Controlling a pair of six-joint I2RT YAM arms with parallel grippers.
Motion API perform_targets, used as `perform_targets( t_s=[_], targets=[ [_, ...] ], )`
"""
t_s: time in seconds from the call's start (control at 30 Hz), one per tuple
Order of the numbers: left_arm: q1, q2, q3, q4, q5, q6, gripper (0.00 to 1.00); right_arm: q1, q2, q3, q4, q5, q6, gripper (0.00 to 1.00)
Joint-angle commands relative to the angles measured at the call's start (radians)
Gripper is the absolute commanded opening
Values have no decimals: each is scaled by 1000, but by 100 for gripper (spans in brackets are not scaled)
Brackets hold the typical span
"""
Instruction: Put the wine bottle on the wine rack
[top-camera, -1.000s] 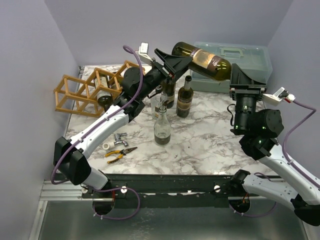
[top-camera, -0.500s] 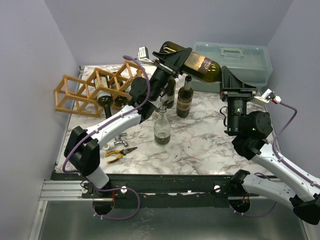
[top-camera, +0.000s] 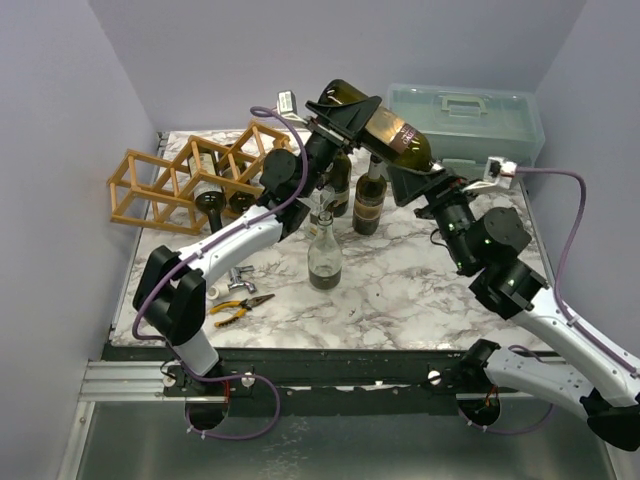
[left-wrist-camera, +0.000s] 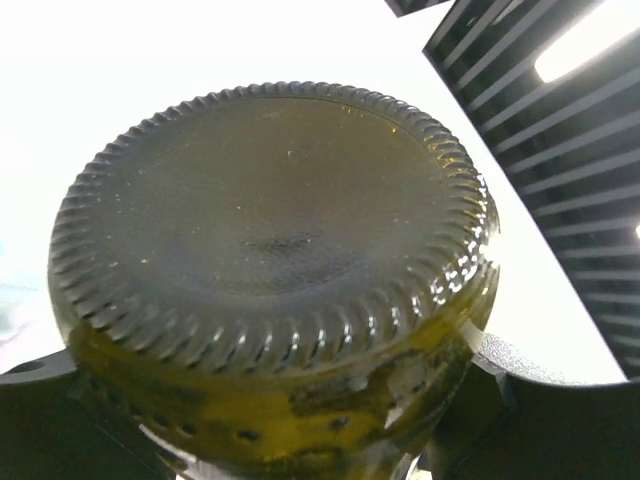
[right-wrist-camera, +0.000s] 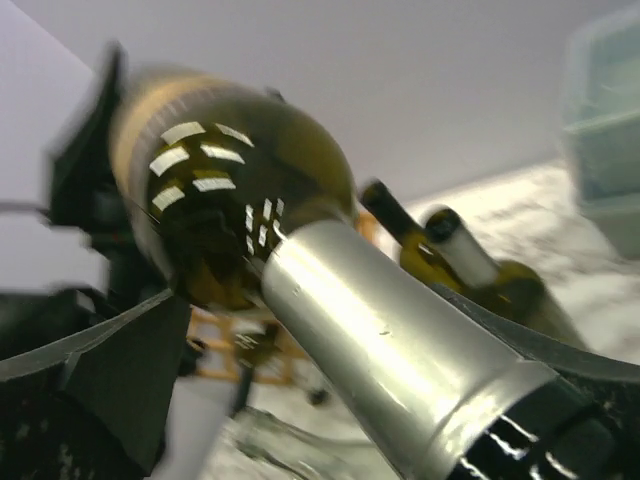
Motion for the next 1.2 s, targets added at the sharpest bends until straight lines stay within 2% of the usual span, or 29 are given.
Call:
perform_targets(
  t_s=[0.0, 0.1, 0.17, 0.27, 0.37, 0.6, 0.8, 0.93, 1.07, 1.17],
  targets=[
    [54, -57, 106, -140, 198, 109, 0, 6, 5, 102, -498, -94, -240, 100],
    [95, -59, 162, -249, 312, 143, 0, 7, -10, 170, -670, -148, -280, 100],
    [117, -61, 207, -339, 385, 187, 0, 6, -21, 199, -739, -258, -315, 100],
    [140, -65, 282, -480, 482, 261, 0, 6, -10, 260, -826, -341, -346, 100],
    [156, -98, 291, -571, 525, 306, 0, 6, -2, 291, -836, -399, -365, 100],
    [159, -125, 303, -604, 656, 308, 0, 7, 73, 362, -763, -681, -387, 100],
    [141, -123, 312, -655, 765, 334, 0, 6, 104, 425, -675, -582, -283, 100],
    [111, -123, 327, -682, 793, 362, 0, 7, 200, 522, -714, -468, -244, 100],
    [90, -118, 348, -723, 781, 393, 0, 5, 242, 544, -669, -487, -218, 100],
    [77, -100, 386, -760, 799, 408, 0, 6, 256, 537, -634, -442, -208, 100]
  ],
)
